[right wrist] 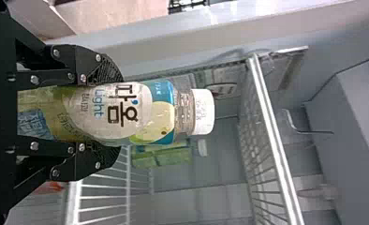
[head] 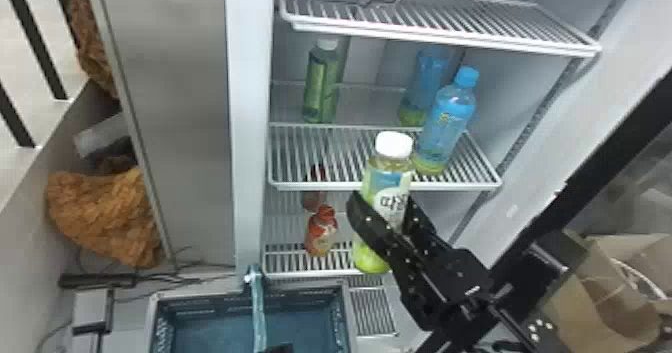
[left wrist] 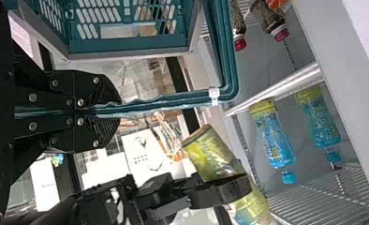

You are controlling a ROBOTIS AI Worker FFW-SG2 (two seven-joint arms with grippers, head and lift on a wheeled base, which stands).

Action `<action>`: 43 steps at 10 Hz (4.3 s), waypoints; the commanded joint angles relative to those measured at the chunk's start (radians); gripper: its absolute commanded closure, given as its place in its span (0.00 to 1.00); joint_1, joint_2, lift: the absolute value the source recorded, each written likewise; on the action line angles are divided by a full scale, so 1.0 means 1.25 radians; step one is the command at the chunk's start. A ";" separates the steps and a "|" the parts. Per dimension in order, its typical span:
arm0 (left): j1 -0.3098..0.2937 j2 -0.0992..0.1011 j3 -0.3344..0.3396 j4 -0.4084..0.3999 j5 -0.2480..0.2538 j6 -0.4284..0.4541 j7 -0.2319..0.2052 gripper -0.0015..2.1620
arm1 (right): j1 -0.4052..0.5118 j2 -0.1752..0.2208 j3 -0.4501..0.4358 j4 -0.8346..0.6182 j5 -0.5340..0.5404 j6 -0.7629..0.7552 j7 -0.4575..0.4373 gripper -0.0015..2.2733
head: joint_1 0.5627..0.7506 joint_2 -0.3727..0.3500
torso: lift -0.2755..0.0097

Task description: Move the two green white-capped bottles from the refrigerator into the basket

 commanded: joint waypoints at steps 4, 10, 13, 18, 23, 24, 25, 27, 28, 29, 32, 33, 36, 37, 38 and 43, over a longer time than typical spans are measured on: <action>0.000 0.000 -0.003 0.000 0.000 0.004 0.001 0.55 | 0.072 0.001 -0.017 -0.085 -0.012 0.086 0.012 0.37 | 0.70 0.20 | 0.95; 0.004 0.000 -0.003 0.000 -0.001 0.010 0.001 0.55 | 0.121 0.010 -0.078 -0.207 0.020 0.398 0.073 0.38 | 0.70 0.16 | 0.95; 0.000 0.001 -0.006 0.000 -0.001 0.012 0.000 0.55 | 0.068 0.010 -0.080 -0.191 0.045 0.551 0.105 0.38 | 0.70 0.13 | 0.95; -0.002 0.001 -0.007 0.000 -0.003 0.012 0.001 0.55 | -0.026 -0.023 -0.032 -0.099 0.002 0.669 0.140 0.38 | 0.70 0.15 | 0.95; -0.004 0.001 -0.007 0.002 -0.003 0.012 0.001 0.55 | -0.122 -0.037 0.021 0.025 -0.010 0.667 0.166 0.38 | 0.70 0.25 | 0.95; -0.002 0.001 -0.007 0.002 -0.003 0.012 0.001 0.55 | -0.134 -0.038 0.027 0.040 -0.010 0.663 0.170 0.37 | 0.70 0.27 | 0.95; -0.002 0.001 -0.004 0.002 -0.003 0.012 0.001 0.55 | -0.140 -0.040 0.030 0.052 -0.010 0.661 0.179 0.26 | 0.70 0.28 | 0.95; 0.000 0.000 -0.003 0.002 -0.003 0.012 0.001 0.55 | -0.144 -0.042 0.032 0.058 -0.009 0.645 0.191 0.17 | 0.70 0.31 | 0.95; 0.000 0.000 -0.003 0.002 -0.003 0.012 0.001 0.55 | -0.140 -0.042 0.029 0.058 -0.010 0.633 0.193 0.16 | 0.70 0.31 | 0.95; 0.000 0.000 -0.003 0.002 -0.003 0.012 0.001 0.55 | -0.136 -0.040 0.027 0.056 -0.010 0.625 0.193 0.16 | 0.70 0.31 | 0.95; 0.004 0.000 0.002 0.002 -0.003 0.012 0.001 0.55 | -0.110 -0.031 0.013 0.023 0.015 0.571 0.188 0.16 | 0.70 0.31 | 0.95; 0.004 -0.001 0.002 0.002 -0.003 0.012 0.001 0.55 | -0.103 -0.027 0.008 0.003 0.033 0.561 0.183 0.16 | 0.70 0.30 | 0.95; 0.006 -0.001 0.004 0.002 -0.003 0.012 0.001 0.55 | -0.036 -0.009 -0.022 -0.093 0.077 0.482 0.146 0.18 | 0.70 0.27 | 0.95; 0.008 -0.001 0.005 0.002 -0.003 0.012 0.001 0.55 | -0.002 0.007 -0.044 -0.115 0.088 0.423 0.130 0.18 | 0.70 0.25 | 0.95; 0.008 -0.001 0.005 0.002 -0.003 0.012 0.001 0.55 | 0.007 0.014 -0.056 -0.117 0.085 0.390 0.123 0.18 | 0.70 0.21 | 0.95; 0.006 -0.002 0.005 0.002 -0.003 0.006 0.001 0.55 | -0.012 0.032 -0.060 -0.032 0.071 0.125 0.058 0.03 | 0.70 0.15 | 0.95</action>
